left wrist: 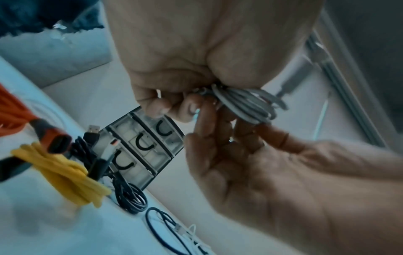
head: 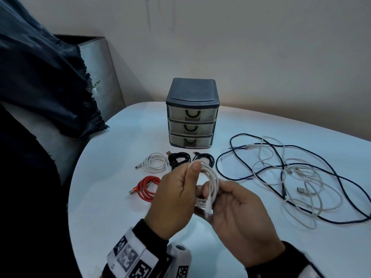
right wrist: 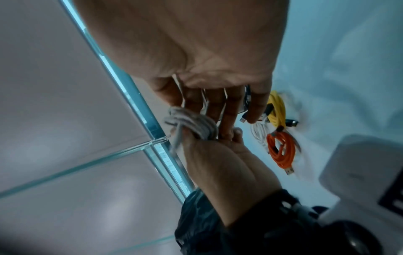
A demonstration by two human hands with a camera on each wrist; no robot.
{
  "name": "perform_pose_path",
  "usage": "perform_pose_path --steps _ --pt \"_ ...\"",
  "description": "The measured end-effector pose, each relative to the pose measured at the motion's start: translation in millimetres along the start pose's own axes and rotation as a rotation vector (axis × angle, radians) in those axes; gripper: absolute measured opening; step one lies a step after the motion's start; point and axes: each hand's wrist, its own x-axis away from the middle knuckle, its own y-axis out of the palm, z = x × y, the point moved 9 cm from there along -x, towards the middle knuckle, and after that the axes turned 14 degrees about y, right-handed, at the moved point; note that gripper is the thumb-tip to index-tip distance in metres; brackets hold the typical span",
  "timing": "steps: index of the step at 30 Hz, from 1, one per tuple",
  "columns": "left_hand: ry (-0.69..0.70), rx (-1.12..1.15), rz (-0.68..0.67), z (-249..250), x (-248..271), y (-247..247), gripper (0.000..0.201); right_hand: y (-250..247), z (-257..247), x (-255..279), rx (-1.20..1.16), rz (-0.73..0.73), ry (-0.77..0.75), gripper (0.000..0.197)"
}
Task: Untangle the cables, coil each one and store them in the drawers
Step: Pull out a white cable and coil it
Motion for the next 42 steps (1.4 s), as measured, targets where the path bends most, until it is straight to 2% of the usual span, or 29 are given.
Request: perform_pose_path --steps 2,4,7,9,11,13,15,19,22,27,29,31,34,37,39,42 --pt "0.037 -0.125 0.019 -1 2 -3 0.042 2 -1 2 0.091 0.059 -0.023 0.036" --pt "0.073 -0.236 0.014 1 3 -5 0.044 1 -8 7 0.355 0.195 -0.077 0.035" --pt "0.046 -0.170 0.054 1 4 -10 0.044 3 -23 18 0.649 0.361 -0.188 0.005" --pt "0.031 -0.124 0.089 2 4 -14 0.045 -1 -23 18 0.700 0.386 -0.173 0.030" --pt "0.022 -0.092 0.084 4 2 -15 0.043 -3 -25 18 0.693 0.403 -0.174 0.042" --pt "0.029 -0.049 0.048 7 0 -12 0.040 -3 -27 18 0.725 0.436 -0.215 0.048" --pt "0.035 -0.003 0.006 6 -2 -8 0.037 -4 -28 19 0.781 0.475 -0.244 0.045" --pt "0.030 0.072 -0.039 4 -3 -5 0.031 -5 -32 20 0.789 0.463 -0.244 0.008" --pt "0.022 0.024 -0.011 6 -3 -10 0.034 -4 -30 20 0.781 0.403 -0.217 0.020" --pt "-0.040 -0.093 0.089 -9 -7 -44 0.046 -1 -53 42 0.667 0.364 -0.291 0.018" --pt "-0.079 -0.058 0.084 -9 -7 -50 0.044 4 -64 52 0.647 0.317 -0.332 0.017" --pt "-0.103 0.017 0.082 -6 -7 -49 0.039 4 -66 52 0.739 0.323 -0.353 0.017" --pt "-0.073 -0.013 0.030 -2 -3 -38 0.040 -3 -52 38 0.887 0.360 -0.291 0.006" --pt "-0.036 -0.075 -0.072 5 3 -20 0.035 -7 -40 22 0.854 0.349 -0.252 0.028" --pt "-0.056 -0.039 -0.084 7 6 -11 0.035 0 -39 17 0.846 0.331 -0.273 0.023" --pt "-0.110 0.050 -0.024 5 7 -8 0.042 5 -46 19 0.734 0.319 -0.344 0.012"
